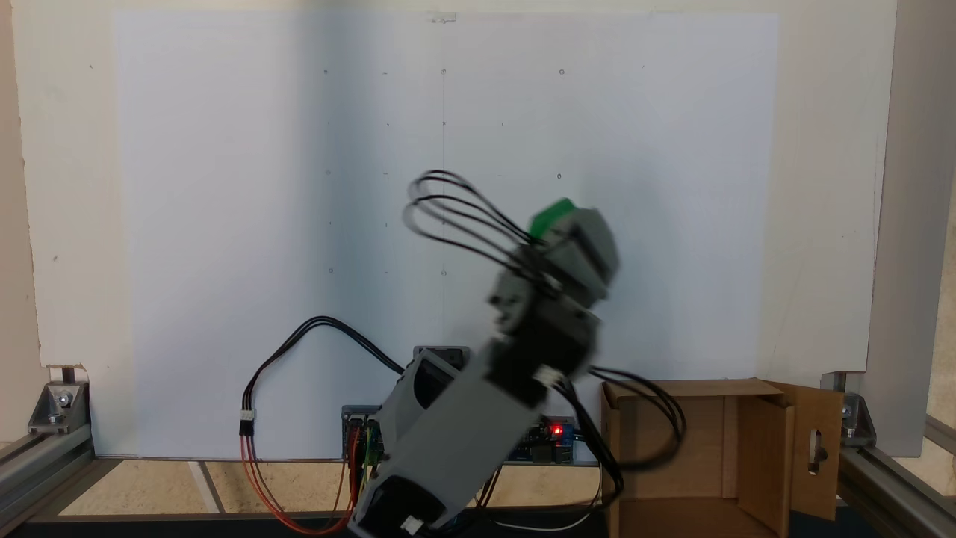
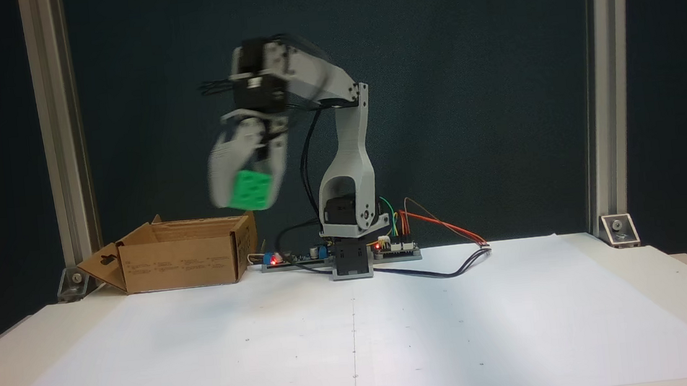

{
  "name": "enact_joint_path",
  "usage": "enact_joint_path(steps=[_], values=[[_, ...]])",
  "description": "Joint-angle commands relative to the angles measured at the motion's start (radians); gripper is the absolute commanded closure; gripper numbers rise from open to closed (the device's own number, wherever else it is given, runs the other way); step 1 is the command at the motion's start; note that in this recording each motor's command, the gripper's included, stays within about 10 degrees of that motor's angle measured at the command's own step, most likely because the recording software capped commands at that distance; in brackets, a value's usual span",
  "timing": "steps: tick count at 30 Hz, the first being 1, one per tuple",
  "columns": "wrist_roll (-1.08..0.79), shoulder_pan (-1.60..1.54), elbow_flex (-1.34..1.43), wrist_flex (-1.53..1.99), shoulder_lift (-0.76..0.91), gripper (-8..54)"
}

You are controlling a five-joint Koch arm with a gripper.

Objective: Grasp a green dice and put it in the bin.

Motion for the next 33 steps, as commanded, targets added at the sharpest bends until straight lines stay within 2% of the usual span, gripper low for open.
enact_joint_path(steps=[1, 6, 11, 22, 27, 30, 32, 33], values=[[-0.165, 0.159, -0.097, -0.012, 0.002, 34.1], [-0.428, 0.528, -0.255, -0.009, -0.063, 34.1], [-0.588, 0.769, -0.333, -0.005, -0.133, 34.1], [-0.779, 1.101, -0.347, -0.025, -0.364, 34.1], [-0.831, 1.183, -0.347, -0.175, -0.525, 34.1], [-0.848, 1.193, -0.347, -0.229, -0.549, 34.1], [-0.848, 1.203, -0.347, -0.245, -0.565, 13.7], [-0.847, 1.203, -0.345, -0.247, -0.577, 12.4]])
